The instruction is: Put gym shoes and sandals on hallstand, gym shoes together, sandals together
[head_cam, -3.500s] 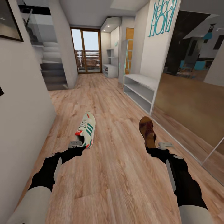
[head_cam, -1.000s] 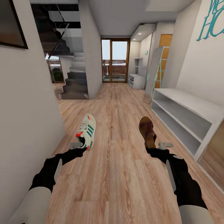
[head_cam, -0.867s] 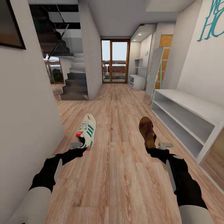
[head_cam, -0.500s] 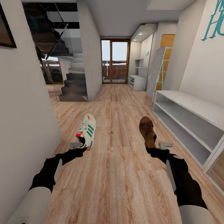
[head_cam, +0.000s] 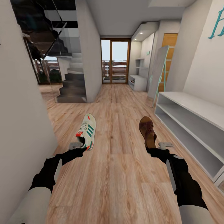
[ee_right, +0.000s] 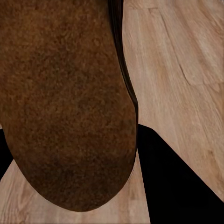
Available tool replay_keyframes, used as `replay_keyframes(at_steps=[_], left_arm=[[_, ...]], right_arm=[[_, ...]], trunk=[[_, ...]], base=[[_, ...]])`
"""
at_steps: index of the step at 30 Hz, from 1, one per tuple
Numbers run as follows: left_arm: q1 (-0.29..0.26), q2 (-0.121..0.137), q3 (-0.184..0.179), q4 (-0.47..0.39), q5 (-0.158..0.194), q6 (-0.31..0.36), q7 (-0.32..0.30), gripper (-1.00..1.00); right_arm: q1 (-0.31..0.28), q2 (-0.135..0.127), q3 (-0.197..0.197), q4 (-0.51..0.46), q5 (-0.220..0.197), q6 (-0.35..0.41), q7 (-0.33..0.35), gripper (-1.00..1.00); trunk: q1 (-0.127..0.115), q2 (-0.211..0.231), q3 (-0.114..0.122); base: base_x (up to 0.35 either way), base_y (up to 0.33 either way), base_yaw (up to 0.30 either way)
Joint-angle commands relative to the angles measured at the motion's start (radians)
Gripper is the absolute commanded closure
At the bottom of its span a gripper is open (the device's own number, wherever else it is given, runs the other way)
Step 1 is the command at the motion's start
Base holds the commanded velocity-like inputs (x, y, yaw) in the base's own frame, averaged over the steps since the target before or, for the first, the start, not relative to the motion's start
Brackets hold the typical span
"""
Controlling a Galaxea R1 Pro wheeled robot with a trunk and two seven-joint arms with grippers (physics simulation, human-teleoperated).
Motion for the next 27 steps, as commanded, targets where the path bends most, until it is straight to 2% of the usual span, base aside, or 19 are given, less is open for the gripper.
replay_keyframes(at_steps=[1,27], left_arm=[[-0.001,-0.001,0.005,-0.002,-0.008,0.005,-0.01,1.0],[-0.001,0.0,0.006,-0.002,-0.009,0.005,-0.009,1.0]], right_arm=[[-0.001,0.001,-0.002,-0.001,0.009,0.005,0.008,1.0],[-0.001,0.0,0.003,-0.004,0.013,0.005,0.008,1.0]], trunk=[[0.0,0.0,-0.001],[0.0,0.0,-0.001]], base=[[0.349,0.0,0.0],[0.349,0.0,0.0]])
